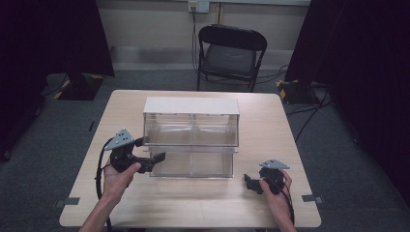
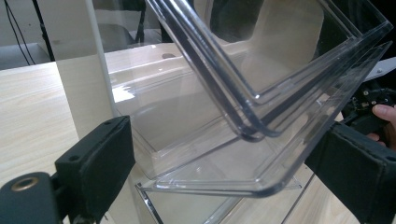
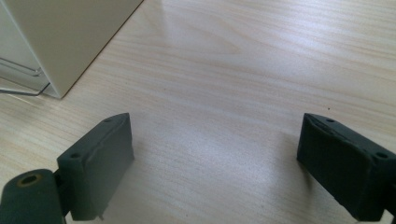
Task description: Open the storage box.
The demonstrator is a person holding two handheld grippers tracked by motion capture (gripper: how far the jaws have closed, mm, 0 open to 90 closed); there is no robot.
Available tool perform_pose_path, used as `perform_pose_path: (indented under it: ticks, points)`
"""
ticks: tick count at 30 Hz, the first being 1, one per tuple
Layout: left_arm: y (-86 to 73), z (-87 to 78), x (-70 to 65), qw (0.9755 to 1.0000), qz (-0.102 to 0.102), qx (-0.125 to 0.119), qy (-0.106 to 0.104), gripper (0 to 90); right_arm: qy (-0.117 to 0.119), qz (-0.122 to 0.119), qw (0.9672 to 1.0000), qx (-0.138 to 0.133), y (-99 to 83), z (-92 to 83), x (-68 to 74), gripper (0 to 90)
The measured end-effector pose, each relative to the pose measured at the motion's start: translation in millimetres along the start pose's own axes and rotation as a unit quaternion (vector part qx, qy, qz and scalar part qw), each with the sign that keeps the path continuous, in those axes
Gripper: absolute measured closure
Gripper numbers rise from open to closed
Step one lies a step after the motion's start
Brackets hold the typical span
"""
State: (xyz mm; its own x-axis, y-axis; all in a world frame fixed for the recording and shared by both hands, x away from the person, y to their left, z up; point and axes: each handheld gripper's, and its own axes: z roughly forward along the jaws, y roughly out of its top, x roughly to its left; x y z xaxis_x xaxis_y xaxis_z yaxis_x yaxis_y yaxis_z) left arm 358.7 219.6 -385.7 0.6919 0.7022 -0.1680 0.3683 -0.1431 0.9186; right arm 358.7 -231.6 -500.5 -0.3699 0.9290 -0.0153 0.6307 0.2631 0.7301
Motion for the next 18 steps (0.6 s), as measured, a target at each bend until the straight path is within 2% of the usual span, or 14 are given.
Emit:
perform_pose_path:
  ticks: [18]
  points:
    - [0.4,-0.2,0.3,1.0000,0.003,0.001,0.001,8.1,0.000,0.000,1.0000,0.000,0.0,0.0,0.0,9.8]
